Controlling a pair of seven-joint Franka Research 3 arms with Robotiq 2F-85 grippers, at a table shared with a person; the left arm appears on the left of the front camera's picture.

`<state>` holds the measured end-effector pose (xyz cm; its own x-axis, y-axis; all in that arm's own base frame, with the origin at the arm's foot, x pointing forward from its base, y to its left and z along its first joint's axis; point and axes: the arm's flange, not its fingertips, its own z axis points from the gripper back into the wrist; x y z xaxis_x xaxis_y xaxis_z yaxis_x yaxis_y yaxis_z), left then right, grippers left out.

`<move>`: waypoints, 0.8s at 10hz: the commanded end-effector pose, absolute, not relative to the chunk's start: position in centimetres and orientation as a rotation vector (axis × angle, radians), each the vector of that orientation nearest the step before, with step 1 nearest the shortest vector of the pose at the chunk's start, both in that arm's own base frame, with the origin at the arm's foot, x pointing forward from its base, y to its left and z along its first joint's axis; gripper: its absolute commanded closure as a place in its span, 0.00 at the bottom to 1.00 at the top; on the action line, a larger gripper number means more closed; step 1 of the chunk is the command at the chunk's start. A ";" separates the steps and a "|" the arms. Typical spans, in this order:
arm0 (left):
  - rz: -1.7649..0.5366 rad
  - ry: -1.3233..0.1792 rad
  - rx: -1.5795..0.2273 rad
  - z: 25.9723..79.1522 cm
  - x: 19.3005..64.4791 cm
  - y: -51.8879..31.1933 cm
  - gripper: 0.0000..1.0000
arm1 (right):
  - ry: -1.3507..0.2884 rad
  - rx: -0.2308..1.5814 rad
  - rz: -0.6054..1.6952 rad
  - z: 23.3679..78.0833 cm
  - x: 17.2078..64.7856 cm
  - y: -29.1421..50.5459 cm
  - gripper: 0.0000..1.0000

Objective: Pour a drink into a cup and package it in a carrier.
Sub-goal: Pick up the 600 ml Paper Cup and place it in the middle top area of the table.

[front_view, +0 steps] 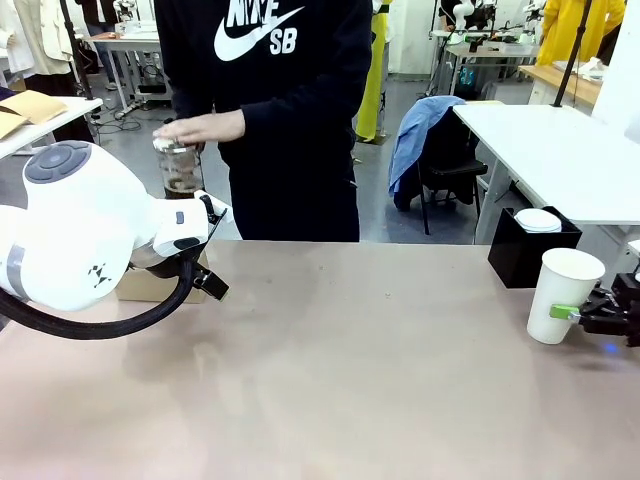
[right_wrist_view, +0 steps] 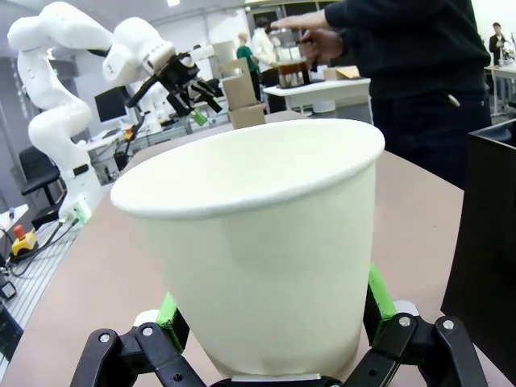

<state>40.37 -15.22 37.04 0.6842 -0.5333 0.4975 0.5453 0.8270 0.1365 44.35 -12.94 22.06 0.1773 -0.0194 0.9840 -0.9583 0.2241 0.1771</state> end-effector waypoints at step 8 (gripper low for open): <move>-0.604 -0.550 -0.025 37.0 40.4 -15.2 0.00 | -1.165 1.114 0.914 21.8 44.4 -12.9 0.19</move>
